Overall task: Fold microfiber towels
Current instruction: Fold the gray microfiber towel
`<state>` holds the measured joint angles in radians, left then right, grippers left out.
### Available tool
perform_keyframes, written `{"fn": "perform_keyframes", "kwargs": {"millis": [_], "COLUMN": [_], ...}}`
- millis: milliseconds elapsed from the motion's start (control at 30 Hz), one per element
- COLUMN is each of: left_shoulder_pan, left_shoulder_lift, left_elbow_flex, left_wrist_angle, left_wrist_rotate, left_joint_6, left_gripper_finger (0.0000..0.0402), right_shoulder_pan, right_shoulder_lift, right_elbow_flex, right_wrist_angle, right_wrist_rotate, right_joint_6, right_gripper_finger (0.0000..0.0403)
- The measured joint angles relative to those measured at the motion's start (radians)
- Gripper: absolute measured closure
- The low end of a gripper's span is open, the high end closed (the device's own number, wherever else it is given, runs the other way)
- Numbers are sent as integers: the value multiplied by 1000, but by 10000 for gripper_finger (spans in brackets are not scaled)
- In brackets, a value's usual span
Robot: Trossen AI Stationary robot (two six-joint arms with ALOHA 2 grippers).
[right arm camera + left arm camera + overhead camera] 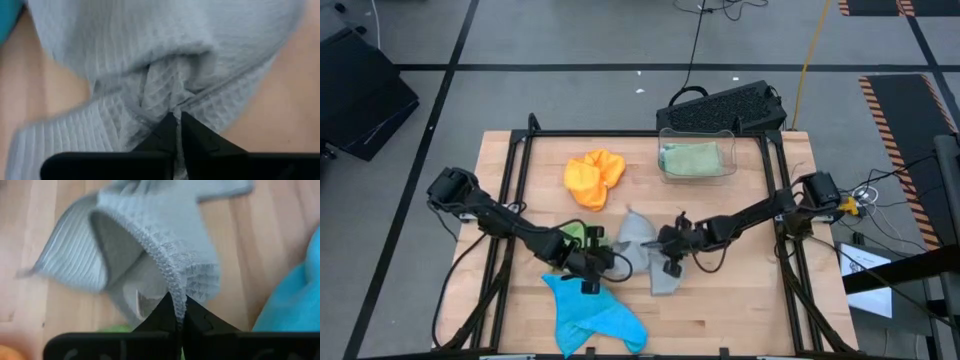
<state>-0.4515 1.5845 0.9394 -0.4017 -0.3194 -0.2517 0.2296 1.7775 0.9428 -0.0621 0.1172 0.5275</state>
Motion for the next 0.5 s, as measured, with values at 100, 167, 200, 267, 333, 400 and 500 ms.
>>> {"fn": "perform_keyframes", "kwargs": {"millis": [100, 167, 200, 267, 333, 400, 500], "left_shoulder_pan": [9, 25, 34, 55, 78, 101, 127], "left_shoulder_lift": [0, 0, 0, 0, 0, 0, 0], "left_elbow_flex": [0, 0, 0, 0, 0, 0, 0], "left_wrist_angle": [-46, -84, -100, -130, -147, -151, -140], "left_wrist_rotate": [-25, -56, -69, -109, -162, -214, -250], "left_joint_6": [21, 22, 22, 21, 4, -17, -48], "left_gripper_finger": [388, 390, 394, 397, 394, 389, 389], "right_shoulder_pan": [40, 75, 93, 125, 153, 178, 197], "right_shoulder_lift": [-3, -3, -4, -4, -3, -8, -36], "right_elbow_flex": [2, 3, 3, 3, 3, 2, -1], "right_wrist_angle": [-60, -85, -92, -94, -85, -75, -100], "right_wrist_rotate": [-57, -51, -52, -67, -68, -66, -59], "right_joint_6": [49, 86, 102, 157, 233, 313, 395], "right_gripper_finger": [389, 394, 396, 398, 393, 377, 336]}}
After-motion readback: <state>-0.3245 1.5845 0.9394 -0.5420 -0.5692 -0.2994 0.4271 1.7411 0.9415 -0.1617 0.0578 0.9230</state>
